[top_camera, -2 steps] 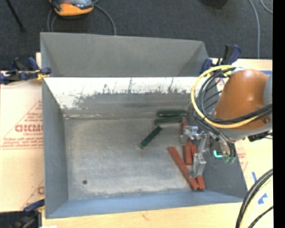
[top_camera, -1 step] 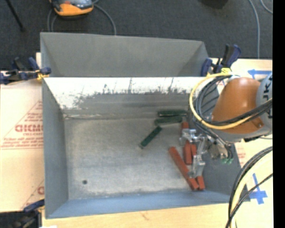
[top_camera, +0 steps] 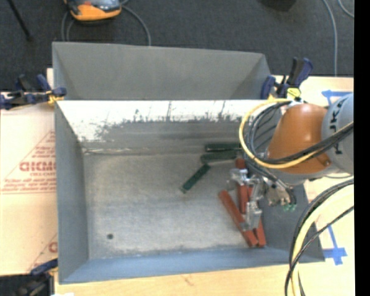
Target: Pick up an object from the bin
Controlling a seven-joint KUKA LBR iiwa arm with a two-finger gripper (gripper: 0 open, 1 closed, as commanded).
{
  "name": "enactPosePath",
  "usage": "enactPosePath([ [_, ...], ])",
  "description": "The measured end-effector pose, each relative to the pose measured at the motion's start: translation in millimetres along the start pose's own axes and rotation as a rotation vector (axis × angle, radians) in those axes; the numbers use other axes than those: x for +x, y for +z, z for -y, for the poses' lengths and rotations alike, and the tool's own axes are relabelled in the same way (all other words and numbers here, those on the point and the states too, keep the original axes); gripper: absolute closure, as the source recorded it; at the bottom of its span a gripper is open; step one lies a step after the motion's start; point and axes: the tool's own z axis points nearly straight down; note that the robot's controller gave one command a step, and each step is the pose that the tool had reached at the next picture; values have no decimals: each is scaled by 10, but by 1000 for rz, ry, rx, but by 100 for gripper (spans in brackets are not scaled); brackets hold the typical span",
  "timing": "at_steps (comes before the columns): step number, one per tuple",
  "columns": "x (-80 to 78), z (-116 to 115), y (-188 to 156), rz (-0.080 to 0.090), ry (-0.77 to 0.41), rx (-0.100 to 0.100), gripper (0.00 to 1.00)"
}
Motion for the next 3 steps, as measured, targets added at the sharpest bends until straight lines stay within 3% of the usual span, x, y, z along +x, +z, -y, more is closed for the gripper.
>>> enactPosePath([
  [1, 37, 292, -97, 0, -24, -1, 0],
  [2, -510, 363, 58, 19, -104, -1, 100],
  [3, -510, 363, 58, 19, -104, 0, 100],
])
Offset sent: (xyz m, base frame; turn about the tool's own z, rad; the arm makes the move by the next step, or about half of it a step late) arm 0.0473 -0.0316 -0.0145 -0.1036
